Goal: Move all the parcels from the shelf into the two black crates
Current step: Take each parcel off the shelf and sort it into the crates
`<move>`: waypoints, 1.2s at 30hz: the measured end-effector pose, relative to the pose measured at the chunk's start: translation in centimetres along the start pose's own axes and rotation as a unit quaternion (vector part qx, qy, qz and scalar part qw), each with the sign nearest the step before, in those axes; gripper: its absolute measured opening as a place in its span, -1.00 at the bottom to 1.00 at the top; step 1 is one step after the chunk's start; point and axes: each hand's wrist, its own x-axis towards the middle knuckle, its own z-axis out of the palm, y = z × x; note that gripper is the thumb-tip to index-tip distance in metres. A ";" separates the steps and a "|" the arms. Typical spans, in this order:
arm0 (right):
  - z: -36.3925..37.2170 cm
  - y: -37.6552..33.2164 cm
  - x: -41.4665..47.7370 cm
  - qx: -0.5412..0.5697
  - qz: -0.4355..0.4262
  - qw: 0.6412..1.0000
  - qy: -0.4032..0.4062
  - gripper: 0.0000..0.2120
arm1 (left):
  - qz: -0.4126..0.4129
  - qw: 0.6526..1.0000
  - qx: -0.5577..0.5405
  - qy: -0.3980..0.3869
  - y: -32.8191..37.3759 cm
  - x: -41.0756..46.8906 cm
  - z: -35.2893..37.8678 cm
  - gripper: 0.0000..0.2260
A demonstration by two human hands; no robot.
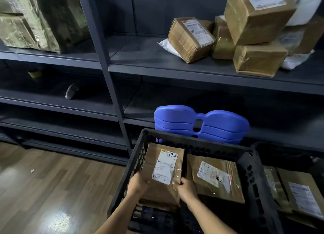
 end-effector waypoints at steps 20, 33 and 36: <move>4.9 1.7 4.4 -0.074 0.061 0.995 0.010 -0.38 | -0.063 0.998 -0.010 -0.015 -1.5 3.4 3.2 -0.63; 5.4 2.3 3.2 -0.221 -0.052 0.973 -0.029 -0.27 | 0.036 0.992 0.108 -0.051 -1.0 2.8 4.6 -0.42; 5.4 2.5 3.1 -0.360 -0.089 0.925 -0.082 -0.39 | 0.116 0.964 0.201 -0.127 -0.7 1.8 5.0 -0.32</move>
